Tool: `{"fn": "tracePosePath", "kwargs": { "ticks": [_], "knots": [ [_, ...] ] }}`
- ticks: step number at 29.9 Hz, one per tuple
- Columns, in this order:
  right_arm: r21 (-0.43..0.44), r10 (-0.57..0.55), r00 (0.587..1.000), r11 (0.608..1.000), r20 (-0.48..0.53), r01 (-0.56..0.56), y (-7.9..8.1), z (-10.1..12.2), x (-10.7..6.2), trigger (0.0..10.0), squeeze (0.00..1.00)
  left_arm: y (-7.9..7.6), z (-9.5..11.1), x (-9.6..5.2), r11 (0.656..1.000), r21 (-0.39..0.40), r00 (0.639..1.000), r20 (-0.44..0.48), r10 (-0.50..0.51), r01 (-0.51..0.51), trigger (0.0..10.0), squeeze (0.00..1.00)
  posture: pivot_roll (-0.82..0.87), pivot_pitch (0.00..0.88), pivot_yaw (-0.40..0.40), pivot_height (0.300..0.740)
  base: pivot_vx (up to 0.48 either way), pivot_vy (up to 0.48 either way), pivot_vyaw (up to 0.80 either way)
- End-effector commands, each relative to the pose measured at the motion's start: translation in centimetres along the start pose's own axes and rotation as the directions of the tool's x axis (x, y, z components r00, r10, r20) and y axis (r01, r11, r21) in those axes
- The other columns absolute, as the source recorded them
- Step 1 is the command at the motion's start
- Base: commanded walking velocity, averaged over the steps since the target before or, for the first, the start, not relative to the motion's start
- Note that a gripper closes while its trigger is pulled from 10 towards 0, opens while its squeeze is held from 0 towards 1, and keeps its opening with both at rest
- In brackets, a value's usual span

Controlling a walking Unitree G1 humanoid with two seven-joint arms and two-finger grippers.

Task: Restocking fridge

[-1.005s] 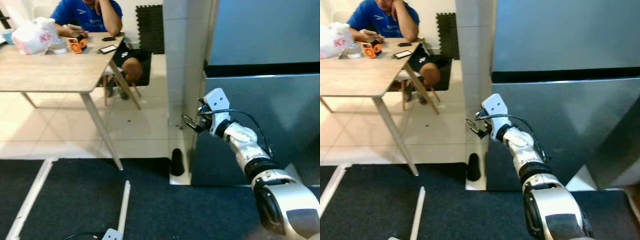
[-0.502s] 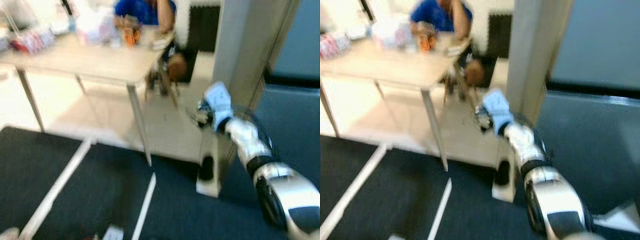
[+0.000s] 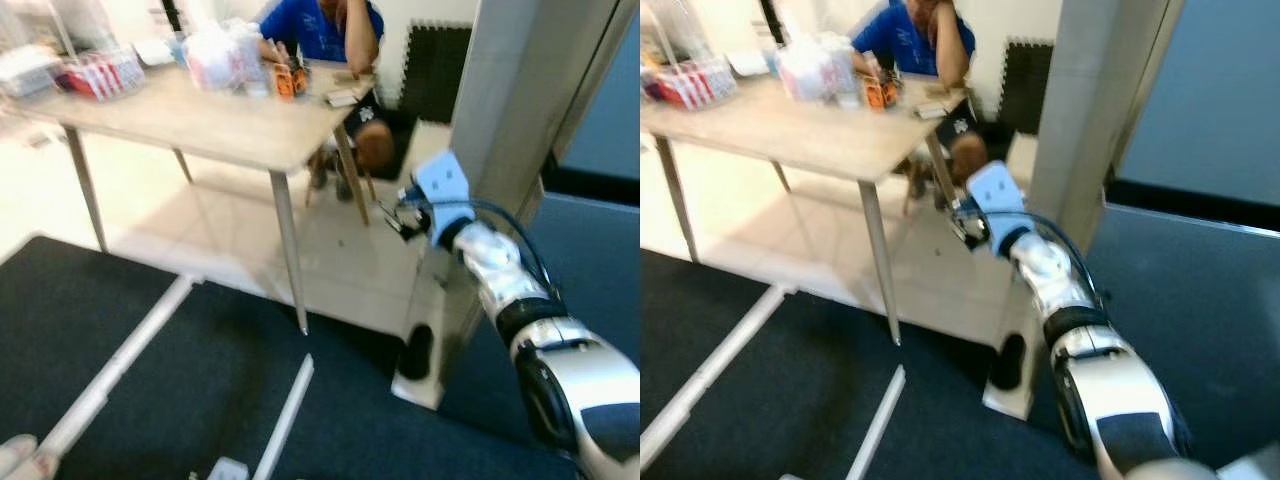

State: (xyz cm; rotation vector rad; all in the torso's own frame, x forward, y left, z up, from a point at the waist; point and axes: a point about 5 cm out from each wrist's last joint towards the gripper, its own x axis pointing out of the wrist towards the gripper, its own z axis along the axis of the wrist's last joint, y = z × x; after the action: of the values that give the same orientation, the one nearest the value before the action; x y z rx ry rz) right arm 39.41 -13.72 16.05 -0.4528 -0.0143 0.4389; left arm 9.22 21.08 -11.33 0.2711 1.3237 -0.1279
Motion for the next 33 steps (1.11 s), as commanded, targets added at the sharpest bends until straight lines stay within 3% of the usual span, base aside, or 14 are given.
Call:
{"fn": "tracePosePath", "kwargs": {
  "ticks": [1, 4, 7, 9, 12, 22, 23, 25, 28, 32, 33],
  "knots": [
    [-0.079, 0.005, 1.0, 0.997, 0.018, -0.003, -0.1, 0.7, 0.2, 10.0, 0.0, 0.2, 0.7, 0.0, 1.0, -0.008, 1.0, 0.028, 0.007, -0.006, 10.0, 0.0, -0.05, 0.0, 0.01, 0.74, 0.0, 0.0, 0.0],
    [-0.112, 0.011, 1.0, 0.994, 0.023, -0.008, -0.1, 0.8, 0.2, 10.0, 0.0, 0.1, 0.7, 0.0, 1.0, -0.008, 1.0, 0.031, 0.002, -0.002, 10.0, 0.0, -0.05, 0.0, 0.01, 0.74, 0.0, 0.0, 0.0],
    [-0.228, 0.019, 1.0, 0.973, -0.009, -0.021, -0.5, 0.8, 0.2, 10.0, 0.0, -0.1, 0.7, 0.0, 1.0, 0.003, 1.0, 0.025, -0.018, 0.018, 10.0, 0.0, -0.05, 0.0, 0.009, 0.74, 0.0, -0.157, 0.0],
    [-0.228, 0.019, 1.0, 0.973, -0.009, -0.021, -0.5, 0.8, 0.2, 10.0, 0.0, -0.1, 0.7, 0.0, 1.0, 0.003, 1.0, 0.025, -0.018, 0.018, 10.0, 0.0, -0.05, 0.0, 0.009, 0.74, 0.0, -0.472, 0.0],
    [-0.309, 0.008, 0.998, 0.951, -0.061, -0.026, -1.6, 0.6, -0.1, 10.0, 0.0, -0.2, 0.6, 0.0, 1.0, 0.001, 1.0, 0.025, -0.019, 0.019, 10.0, 0.0, -0.05, 0.0, 0.009, 0.74, 0.0, -0.472, 0.0],
    [-0.285, 0.051, 0.996, 0.956, -0.077, -0.071, -3.5, 1.0, -0.8, 10.0, 0.0, -0.5, 0.7, 0.1, 1.0, -0.021, 0.999, 0.037, -0.022, 0.022, 10.0, 0.0, -0.05, 0.0, 0.001, 0.74, 0.0, 0.0, 0.0],
    [-0.239, 0.171, 0.985, 0.955, -0.036, -0.175, -3.2, 1.4, -1.0, 10.0, 0.0, -0.6, 0.7, 0.1, 1.0, -0.02, 0.999, 0.039, -0.024, 0.024, 10.0, 0.0, -0.05, 0.0, 0.001, 0.74, 0.0, 0.0, 0.0],
    [-0.23, 0.209, 0.978, 0.951, -0.022, -0.208, -3.0, 1.5, -1.1, 10.0, 0.0, -0.6, 0.7, 0.1, 0.999, -0.02, 0.999, 0.039, -0.024, 0.025, 10.0, 0.0, -0.05, 0.0, 0.001, 0.74, 0.0, 0.0, 0.0],
    [-0.176, 0.498, 0.867, 0.851, -0.029, -0.495, -2.2, 0.9, -2.7, 10.0, 0.0, -0.7, 0.8, 0.1, 0.999, -0.021, 0.999, 0.04, -0.026, 0.027, 10.0, 0.0, -0.05, 0.0, -0.004, 0.74, 0.0, 0.0, 0.0],
    [-0.175, 0.548, 0.832, 0.813, -0.089, -0.555, -2.7, 0.2, -3.5, 10.0, 0.0, -0.8, 0.8, 0.1, 0.999, -0.022, 0.999, 0.04, -0.028, 0.029, 10.0, 0.0, -0.05, 0.0, -0.006, 0.74, 0.0, 0.0, 0.0],
    [-0.18, 0.524, 0.836, 0.817, -0.163, -0.547, -4.0, -0.3, -4.1, 10.0, 0.0, -0.8, 0.7, 0.1, 0.999, -0.023, 0.999, 0.038, -0.03, 0.03, 10.0, 0.0, -0.05, 0.0, -0.006, 0.74, 0.0, 0.0, 0.0]
  ]
}}
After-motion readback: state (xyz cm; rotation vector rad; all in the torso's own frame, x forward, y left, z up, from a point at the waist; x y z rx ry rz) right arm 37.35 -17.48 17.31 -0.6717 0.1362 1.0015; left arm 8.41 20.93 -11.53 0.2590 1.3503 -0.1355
